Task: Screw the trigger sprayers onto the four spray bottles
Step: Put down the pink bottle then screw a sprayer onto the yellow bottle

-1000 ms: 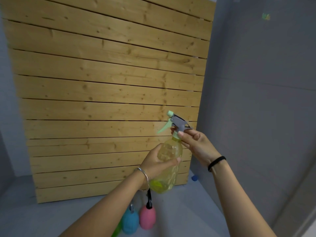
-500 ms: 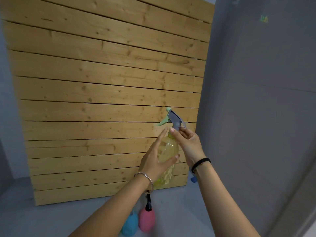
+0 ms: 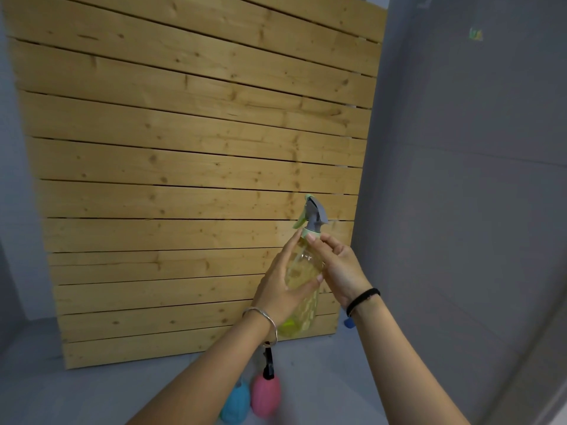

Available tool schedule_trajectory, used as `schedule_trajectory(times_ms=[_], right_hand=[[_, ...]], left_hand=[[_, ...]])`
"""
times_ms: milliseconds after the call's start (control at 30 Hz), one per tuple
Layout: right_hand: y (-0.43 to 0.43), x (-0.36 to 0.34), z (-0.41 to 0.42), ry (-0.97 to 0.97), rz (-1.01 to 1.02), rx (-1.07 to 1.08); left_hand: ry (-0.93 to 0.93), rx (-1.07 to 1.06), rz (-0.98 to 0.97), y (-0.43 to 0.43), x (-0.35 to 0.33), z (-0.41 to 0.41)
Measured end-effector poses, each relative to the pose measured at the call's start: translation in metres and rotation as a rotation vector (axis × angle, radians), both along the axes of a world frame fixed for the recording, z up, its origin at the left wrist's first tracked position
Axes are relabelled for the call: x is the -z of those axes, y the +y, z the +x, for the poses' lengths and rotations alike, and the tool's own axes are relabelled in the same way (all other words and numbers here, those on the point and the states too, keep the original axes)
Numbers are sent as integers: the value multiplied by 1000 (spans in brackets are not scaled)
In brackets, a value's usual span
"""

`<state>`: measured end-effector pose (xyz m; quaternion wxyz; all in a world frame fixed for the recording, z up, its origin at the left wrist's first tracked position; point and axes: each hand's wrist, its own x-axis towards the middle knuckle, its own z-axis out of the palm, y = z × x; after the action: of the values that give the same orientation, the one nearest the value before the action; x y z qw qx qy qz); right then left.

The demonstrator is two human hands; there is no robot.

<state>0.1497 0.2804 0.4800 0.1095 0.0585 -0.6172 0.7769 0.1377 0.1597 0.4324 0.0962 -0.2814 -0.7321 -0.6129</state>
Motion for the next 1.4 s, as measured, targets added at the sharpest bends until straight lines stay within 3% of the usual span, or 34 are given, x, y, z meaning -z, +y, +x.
schedule_trajectory(times_ms=[133,300,367,500,633,700,867,1033,1200,1333,1400], right_hand=[[2,0,-1,26,87,56],[11,2,-3,69,-4,38],[11,4,-4,78,-6,20],[4,2,-6,103,62,91],[4,0,-6,123,54,166],[6,1,-6,117,72,179],[3,0,-9,135,126,308],[6,2,-8,129,151,315],[4,6,-12,121,124,370],[6,3,-12,102,42,317],[7,3,-12,96,12,316]], left_hand=[[-103,32,16,1,5,-5],[-389,194,-3,-10,-7,-12],[-347,179,-70,-12,-7,-10],[-155,-55,-47,-6,-5,-10],[-295,113,-66,-6,-6,-10],[-292,100,-93,-6,-3,-10],[-34,-246,-188,-3,-2,-10],[-277,72,-167,-4,1,-8],[-113,-157,-200,-5,6,-13],[-308,89,-94,-8,4,-14],[-290,41,-66,-9,6,-16]])
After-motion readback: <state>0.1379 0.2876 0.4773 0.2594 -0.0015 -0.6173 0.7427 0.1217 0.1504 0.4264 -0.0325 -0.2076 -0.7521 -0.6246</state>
